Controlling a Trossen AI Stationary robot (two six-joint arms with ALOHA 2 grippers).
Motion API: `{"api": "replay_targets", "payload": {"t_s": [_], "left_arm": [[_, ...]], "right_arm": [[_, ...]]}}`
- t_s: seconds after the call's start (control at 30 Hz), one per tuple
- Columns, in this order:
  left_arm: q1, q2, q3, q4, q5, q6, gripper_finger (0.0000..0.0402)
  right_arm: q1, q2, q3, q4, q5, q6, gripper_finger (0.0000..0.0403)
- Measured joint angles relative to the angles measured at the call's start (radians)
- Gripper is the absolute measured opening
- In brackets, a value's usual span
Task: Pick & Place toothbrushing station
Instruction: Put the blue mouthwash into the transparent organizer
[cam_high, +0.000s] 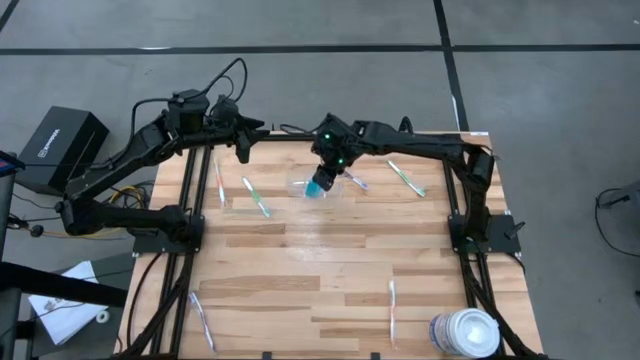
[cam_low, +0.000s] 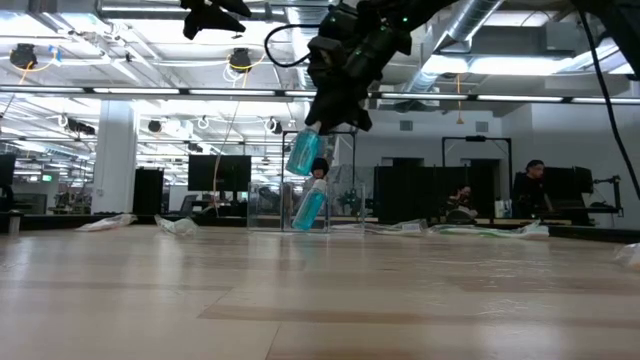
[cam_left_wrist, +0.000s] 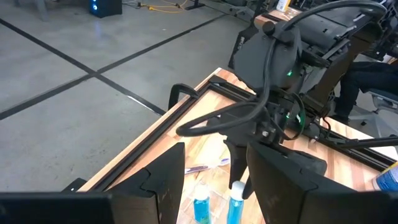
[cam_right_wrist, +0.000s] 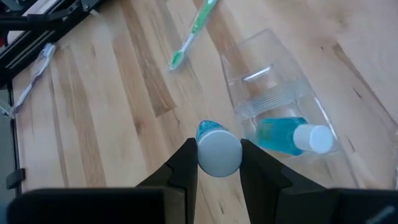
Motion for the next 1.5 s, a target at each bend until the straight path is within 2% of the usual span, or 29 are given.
{"api": "replay_targets", "payload": {"t_s": [0.77,1.0,1.5], "left_arm": [[0.000,0.000,0.000,0.000,0.000,0.000,0.0167],[0.000,0.000,0.000,0.000,0.000,0.000,0.0167],[0.000,0.000,0.000,0.000,0.000,0.000,0.0167]], "right_arm": [[-0.043,0.000,0.000,0.008,0.049,0.024,0.0081],[-0.044,0.000,0.000,0.002,0.066,0.096,0.0081],[-0.021,0.080,-0.002,0.011,0.038,0.166,0.0081]]}}
